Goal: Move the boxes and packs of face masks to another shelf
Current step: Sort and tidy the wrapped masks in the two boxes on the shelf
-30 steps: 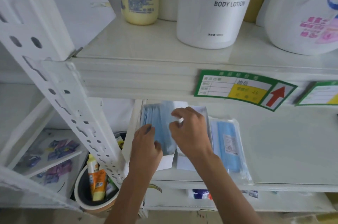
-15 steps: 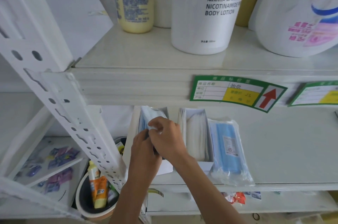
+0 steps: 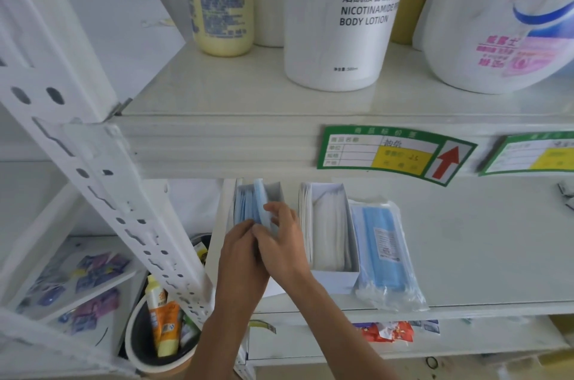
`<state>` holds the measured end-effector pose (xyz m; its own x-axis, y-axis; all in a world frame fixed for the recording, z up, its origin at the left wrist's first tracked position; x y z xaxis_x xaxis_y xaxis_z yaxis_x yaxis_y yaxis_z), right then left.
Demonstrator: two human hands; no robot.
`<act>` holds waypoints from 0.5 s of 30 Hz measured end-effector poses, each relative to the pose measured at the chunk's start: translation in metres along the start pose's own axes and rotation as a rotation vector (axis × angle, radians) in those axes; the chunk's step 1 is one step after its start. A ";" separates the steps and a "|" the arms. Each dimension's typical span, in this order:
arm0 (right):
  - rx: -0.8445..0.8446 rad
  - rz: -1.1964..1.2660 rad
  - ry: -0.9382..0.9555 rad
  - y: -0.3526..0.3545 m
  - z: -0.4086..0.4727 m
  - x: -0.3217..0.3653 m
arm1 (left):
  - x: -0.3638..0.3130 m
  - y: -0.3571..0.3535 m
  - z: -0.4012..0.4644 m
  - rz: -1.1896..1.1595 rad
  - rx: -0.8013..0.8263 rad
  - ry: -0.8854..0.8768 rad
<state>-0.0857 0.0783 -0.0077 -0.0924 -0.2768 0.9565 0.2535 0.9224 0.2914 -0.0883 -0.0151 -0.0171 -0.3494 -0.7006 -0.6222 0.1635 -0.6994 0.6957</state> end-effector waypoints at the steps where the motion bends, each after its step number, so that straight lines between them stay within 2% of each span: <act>1: -0.009 -0.058 0.052 0.002 0.000 0.002 | 0.002 0.007 -0.002 -0.057 -0.068 0.012; 3: -0.002 -0.204 0.165 0.005 0.000 0.007 | 0.007 0.014 -0.006 -0.139 -0.130 0.071; 5: 0.073 -0.415 0.229 0.004 0.003 0.008 | 0.013 0.010 -0.006 -0.203 -0.071 0.146; 7: 0.181 -0.613 0.245 -0.001 0.004 0.006 | 0.016 0.006 -0.005 -0.258 -0.027 0.150; 8: 0.222 -0.641 0.243 -0.003 0.003 0.004 | 0.016 0.007 -0.005 -0.265 -0.031 0.132; 10: 0.247 -0.538 0.192 -0.005 0.003 0.001 | 0.014 0.013 -0.006 -0.220 -0.091 0.100; 12: 0.184 -0.391 0.118 -0.002 0.003 -0.001 | 0.017 0.016 -0.008 -0.209 -0.157 0.094; 15: 0.129 -0.463 0.219 -0.002 0.001 0.001 | 0.022 0.013 -0.010 -0.217 -0.158 0.114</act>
<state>-0.0873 0.0769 -0.0072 0.0405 -0.7000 0.7130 0.1118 0.7123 0.6929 -0.0848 -0.0410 -0.0259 -0.2875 -0.5371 -0.7930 0.2414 -0.8419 0.4827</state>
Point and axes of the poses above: each hand's wrist, its own z-axis towards the middle knuckle, its own y-axis out of the back of the hand, x = y × z, the point moved 7 cm from there along z, towards the middle knuckle, and after that the axes turned 4 degrees about -x, right-handed, at the moved point
